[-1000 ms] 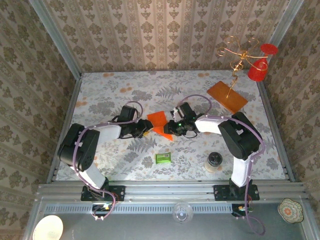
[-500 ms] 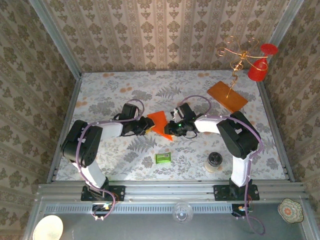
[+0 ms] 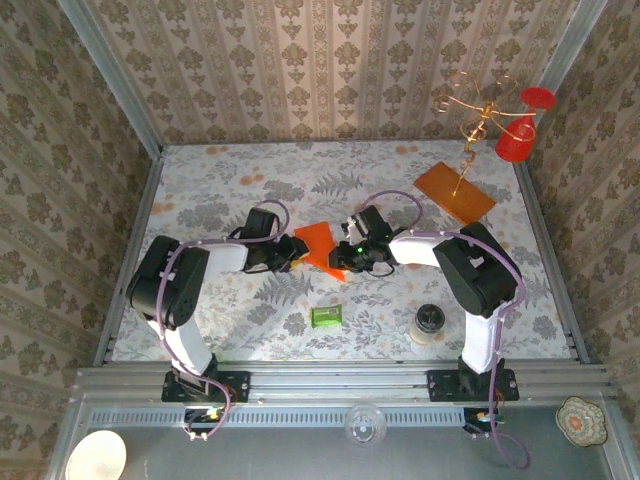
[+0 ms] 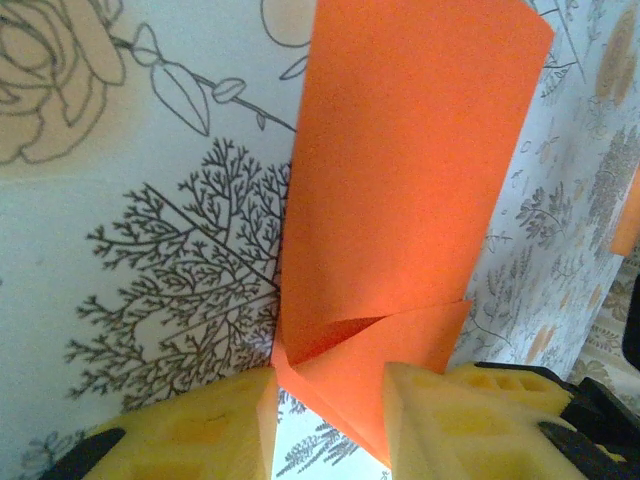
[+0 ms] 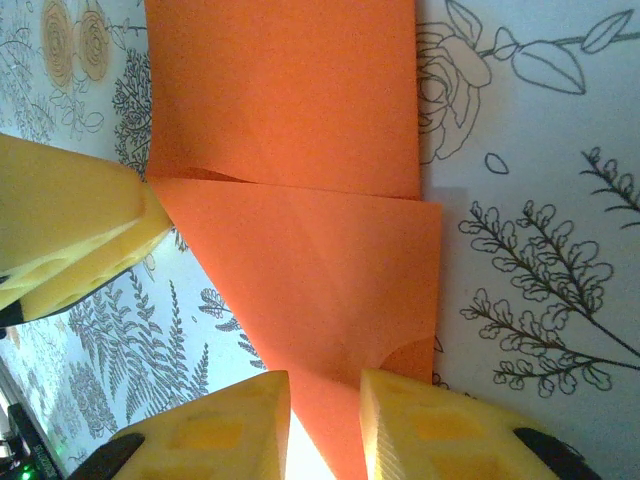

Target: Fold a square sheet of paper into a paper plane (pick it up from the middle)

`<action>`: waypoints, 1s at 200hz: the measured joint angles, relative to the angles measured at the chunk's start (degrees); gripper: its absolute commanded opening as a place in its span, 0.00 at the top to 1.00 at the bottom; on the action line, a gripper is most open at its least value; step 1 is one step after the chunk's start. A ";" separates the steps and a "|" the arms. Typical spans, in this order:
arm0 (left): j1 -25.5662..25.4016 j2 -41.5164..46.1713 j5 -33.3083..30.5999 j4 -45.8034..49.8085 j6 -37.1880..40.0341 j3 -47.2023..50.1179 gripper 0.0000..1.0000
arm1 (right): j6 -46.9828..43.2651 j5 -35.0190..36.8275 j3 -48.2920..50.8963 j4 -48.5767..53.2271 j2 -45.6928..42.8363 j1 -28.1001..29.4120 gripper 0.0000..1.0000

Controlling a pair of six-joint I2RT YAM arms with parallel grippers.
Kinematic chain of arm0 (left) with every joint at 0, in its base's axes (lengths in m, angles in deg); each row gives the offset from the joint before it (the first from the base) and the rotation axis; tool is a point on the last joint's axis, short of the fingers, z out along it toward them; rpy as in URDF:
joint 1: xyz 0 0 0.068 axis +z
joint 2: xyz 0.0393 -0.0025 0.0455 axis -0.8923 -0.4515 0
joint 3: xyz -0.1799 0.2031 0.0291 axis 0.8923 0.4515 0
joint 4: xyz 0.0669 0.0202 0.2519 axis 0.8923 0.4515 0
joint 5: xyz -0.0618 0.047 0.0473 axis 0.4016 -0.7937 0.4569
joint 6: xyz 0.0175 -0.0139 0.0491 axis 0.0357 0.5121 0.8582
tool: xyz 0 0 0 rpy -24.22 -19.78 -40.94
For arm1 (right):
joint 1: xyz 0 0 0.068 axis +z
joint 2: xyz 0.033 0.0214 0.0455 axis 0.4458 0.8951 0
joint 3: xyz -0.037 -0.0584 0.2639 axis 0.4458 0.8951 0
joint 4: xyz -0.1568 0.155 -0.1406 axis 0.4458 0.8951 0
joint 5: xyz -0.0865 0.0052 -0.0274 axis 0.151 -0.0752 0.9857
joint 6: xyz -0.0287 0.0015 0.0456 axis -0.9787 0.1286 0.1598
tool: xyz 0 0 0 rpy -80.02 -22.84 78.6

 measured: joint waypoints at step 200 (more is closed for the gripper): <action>1.46 -6.45 10.99 -4.20 4.42 -6.16 0.75 | 0.00 -0.50 0.00 -0.22 0.22 -0.46 0.72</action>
